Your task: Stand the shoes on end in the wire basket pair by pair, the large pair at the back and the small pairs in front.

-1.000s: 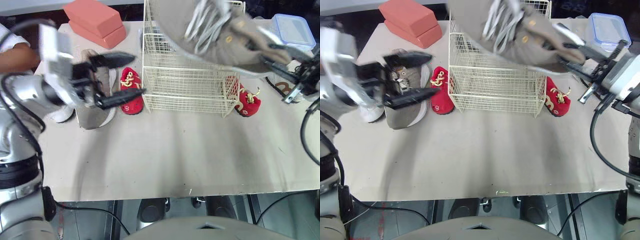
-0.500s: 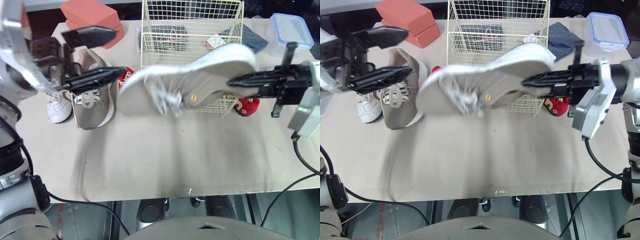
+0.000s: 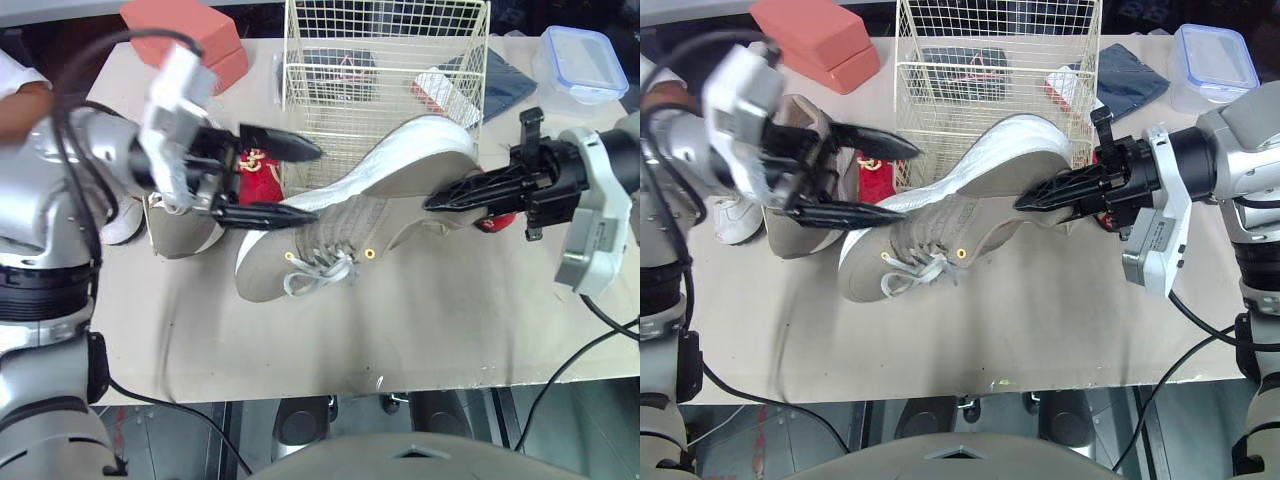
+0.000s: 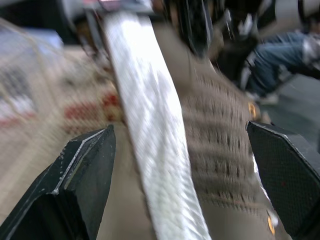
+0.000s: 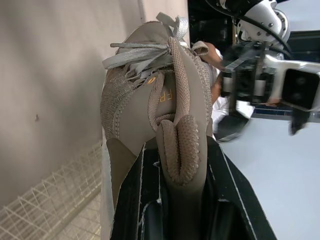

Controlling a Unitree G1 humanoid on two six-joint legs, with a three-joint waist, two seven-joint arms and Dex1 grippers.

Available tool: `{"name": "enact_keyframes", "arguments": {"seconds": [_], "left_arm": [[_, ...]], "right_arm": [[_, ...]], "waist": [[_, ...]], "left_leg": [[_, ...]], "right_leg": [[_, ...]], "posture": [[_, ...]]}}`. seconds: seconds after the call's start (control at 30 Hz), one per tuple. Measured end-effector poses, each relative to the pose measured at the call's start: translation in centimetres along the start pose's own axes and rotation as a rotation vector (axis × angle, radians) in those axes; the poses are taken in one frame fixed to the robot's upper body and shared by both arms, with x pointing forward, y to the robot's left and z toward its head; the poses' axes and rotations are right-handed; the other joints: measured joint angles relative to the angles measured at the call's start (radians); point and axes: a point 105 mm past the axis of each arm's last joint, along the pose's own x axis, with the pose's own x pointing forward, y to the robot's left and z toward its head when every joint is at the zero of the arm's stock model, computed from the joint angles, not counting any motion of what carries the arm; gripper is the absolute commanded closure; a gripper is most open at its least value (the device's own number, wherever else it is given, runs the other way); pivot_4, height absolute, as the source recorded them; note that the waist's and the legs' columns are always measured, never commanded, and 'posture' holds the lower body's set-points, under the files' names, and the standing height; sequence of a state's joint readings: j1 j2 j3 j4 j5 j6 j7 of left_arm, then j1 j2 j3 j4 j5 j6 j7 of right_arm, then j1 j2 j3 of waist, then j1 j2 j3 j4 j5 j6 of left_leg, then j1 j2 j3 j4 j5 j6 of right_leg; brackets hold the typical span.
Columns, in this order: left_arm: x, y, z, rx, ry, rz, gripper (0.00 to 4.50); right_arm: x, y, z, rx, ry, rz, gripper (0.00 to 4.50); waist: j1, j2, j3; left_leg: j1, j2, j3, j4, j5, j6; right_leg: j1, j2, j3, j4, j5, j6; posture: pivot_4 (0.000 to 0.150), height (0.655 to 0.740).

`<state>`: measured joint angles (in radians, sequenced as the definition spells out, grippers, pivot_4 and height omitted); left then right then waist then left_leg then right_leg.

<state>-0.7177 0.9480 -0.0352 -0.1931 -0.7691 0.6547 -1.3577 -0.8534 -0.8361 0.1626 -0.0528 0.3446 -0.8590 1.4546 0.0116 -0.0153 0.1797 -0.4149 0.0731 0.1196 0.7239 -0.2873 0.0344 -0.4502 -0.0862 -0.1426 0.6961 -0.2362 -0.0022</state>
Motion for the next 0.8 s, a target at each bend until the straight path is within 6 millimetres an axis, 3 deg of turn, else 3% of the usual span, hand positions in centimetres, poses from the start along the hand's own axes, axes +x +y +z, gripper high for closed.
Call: {"name": "enact_keyframes", "arguments": {"seconds": [0.13,0.7,0.8], "left_arm": [[1.3,0.5,-1.0,0.03,0.063,-0.004,0.0],[2.3,1.7,-1.7,0.0,0.147,0.026,0.0],[2.2,1.4,-1.7,-0.028,0.141,0.006,0.7]], "right_arm": [[0.2,0.0,-0.1,-0.049,0.006,0.031,4.48],[0.5,-0.4,0.1,-0.224,0.02,0.025,4.48],[0.5,-0.5,0.2,-0.24,0.021,0.014,4.48]], "waist": [[0.001,0.0,0.0],[0.001,0.0,0.0],[0.001,0.0,0.0]], "left_leg": [[0.0,0.0,-0.001,0.0,0.0,0.0],[0.0,0.0,-0.001,0.002,0.0,0.0],[-0.001,0.001,0.0,0.002,0.0,0.0]], "right_leg": [[0.0,0.0,0.0,0.0,0.0,-0.001],[0.0,0.0,0.0,0.001,0.0,-0.001],[0.0,0.0,0.0,0.001,0.0,-0.001]], "posture": [[0.15,0.686],[0.15,0.686],[0.15,0.686]]}}
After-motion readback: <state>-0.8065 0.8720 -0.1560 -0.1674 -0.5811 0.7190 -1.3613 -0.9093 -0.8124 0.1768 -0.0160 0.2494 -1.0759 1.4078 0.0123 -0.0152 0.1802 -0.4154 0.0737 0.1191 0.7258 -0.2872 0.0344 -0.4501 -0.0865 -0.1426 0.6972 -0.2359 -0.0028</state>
